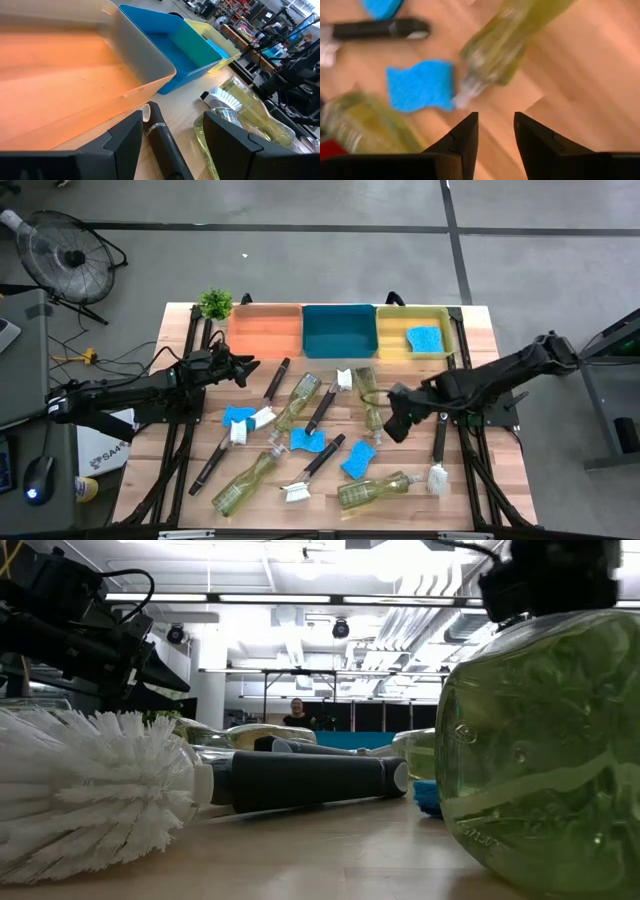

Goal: Pick & Place Kitchen Sink Supplies
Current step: Put the green dishwashing liquid bottle into the blue bin

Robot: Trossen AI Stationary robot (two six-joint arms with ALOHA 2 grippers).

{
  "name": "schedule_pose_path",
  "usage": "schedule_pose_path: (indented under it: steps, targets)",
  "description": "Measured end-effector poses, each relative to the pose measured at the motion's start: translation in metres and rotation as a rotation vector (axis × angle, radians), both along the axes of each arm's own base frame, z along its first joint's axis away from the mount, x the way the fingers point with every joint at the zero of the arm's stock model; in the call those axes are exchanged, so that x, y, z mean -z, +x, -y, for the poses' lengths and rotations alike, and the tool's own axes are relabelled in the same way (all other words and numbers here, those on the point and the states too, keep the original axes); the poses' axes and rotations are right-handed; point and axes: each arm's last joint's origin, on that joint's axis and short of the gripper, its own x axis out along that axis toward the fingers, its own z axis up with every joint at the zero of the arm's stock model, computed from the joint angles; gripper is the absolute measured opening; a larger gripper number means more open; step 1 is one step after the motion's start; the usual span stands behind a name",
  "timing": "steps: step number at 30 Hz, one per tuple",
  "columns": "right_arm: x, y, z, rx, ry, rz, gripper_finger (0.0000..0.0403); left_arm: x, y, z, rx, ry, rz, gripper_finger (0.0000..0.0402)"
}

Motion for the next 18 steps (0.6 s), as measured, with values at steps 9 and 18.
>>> schedule_pose_path:
  steps: [9,18]
  targets:
    - [0.006,0.01,0.009,0.283,0.038,-0.029,0.0121,0.0,0.0,0.0,0.0,0.0,0.0,0.0205]
    - [0.005,0.039,0.015,0.325,0.017,-0.039,0.0183,0.0,0.0,0.0,0.0,0.0,0.0,0.0205]
